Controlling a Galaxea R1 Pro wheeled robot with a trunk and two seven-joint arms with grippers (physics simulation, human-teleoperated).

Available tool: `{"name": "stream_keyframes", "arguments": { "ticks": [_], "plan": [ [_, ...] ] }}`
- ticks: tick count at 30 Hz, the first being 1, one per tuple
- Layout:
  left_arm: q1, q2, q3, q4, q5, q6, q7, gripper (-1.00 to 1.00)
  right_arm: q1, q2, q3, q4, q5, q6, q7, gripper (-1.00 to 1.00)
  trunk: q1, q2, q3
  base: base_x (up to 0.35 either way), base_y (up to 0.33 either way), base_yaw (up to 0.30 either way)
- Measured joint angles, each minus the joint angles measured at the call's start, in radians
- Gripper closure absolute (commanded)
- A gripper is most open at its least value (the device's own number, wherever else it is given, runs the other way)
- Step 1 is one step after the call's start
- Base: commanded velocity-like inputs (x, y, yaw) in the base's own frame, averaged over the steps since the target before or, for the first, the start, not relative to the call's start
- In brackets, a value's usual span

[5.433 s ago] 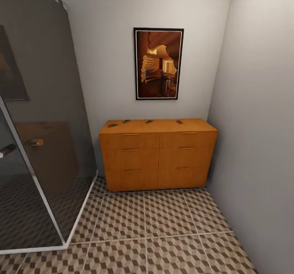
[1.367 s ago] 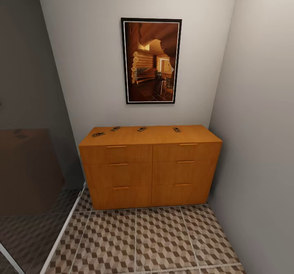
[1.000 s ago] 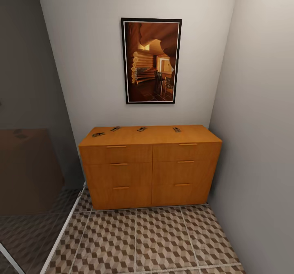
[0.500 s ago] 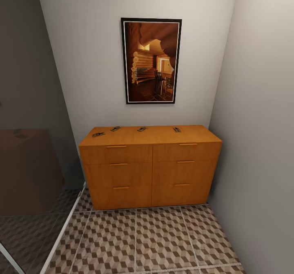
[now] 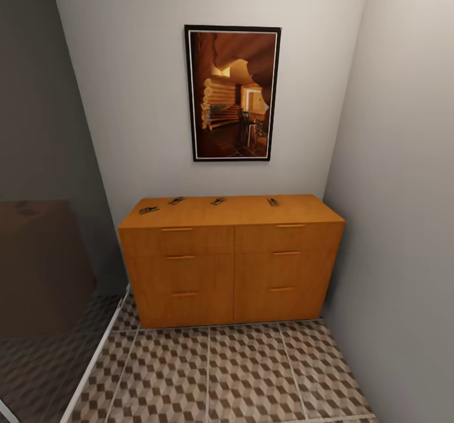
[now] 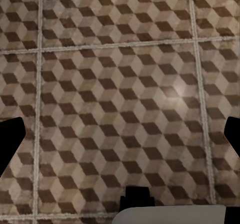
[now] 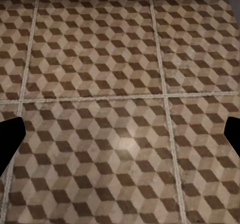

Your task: Take the four mousetraps from the cabinet in the bathroom and place them on the bathroom floor. Make sure all four end up on the same floor surface, and ensure that at least two of them are either under or directly next to the same bathroom sink.

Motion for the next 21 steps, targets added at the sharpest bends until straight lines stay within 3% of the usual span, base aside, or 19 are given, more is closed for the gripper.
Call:
{"name": "stream_keyframes", "arguments": {
  "ticks": [9,21],
  "plan": [
    [0.000,0.000,0.000,0.000,0.000,0.000,0.000,-1.00,0.000,0.000,0.000,0.000,0.000,0.000,0.000,-1.00,0.000,0.000,0.000,0.249,-0.055,0.000],
    [0.000,0.000,0.000,0.000,0.000,0.000,-0.001,-1.00,0.000,0.000,0.000,0.000,0.000,0.000,0.000,-1.00,0.001,0.000,0.000,0.030,-0.002,0.000]
  ]
}}
